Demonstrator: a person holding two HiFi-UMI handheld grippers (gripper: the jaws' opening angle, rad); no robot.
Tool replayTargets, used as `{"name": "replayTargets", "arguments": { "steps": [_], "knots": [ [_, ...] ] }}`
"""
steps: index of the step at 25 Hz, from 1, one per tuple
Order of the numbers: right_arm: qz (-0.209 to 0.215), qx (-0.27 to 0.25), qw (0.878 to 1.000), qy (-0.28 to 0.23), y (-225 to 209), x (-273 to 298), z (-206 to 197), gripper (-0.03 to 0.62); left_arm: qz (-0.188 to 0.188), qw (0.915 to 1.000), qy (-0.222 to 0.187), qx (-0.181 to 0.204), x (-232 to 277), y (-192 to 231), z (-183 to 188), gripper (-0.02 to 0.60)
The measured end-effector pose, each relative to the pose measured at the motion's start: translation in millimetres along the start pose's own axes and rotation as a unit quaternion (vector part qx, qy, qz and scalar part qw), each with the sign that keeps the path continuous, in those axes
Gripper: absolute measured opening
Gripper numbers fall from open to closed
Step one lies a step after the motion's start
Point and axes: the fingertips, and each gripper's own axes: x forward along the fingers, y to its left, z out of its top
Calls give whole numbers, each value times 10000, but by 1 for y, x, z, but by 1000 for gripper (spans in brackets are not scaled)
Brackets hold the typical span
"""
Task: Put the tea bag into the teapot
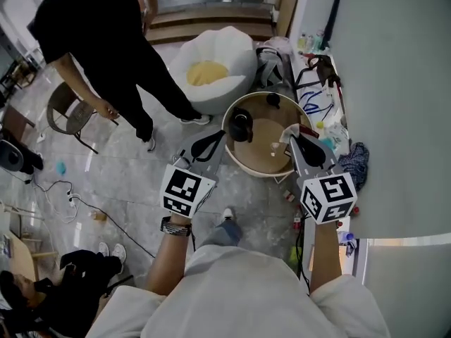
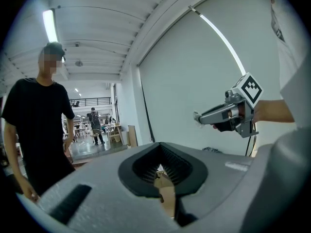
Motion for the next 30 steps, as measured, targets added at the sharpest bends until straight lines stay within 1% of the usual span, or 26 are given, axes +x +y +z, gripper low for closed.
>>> {"name": "replayTargets", "arguments": {
  "steps": [7, 22, 30],
  "knots": [
    [10, 25, 9999, 101, -10, 50, 2, 38, -52, 9999, 69, -67, 32, 41, -11, 3],
    [-154, 37, 9994, 293, -38, 145, 5, 38, -296, 9993, 127, -184, 102, 119, -31, 3],
    [-213, 56, 9990, 383, -43, 182, 0, 38, -474, 9985, 140, -214, 128, 145, -40, 3]
  ]
}}
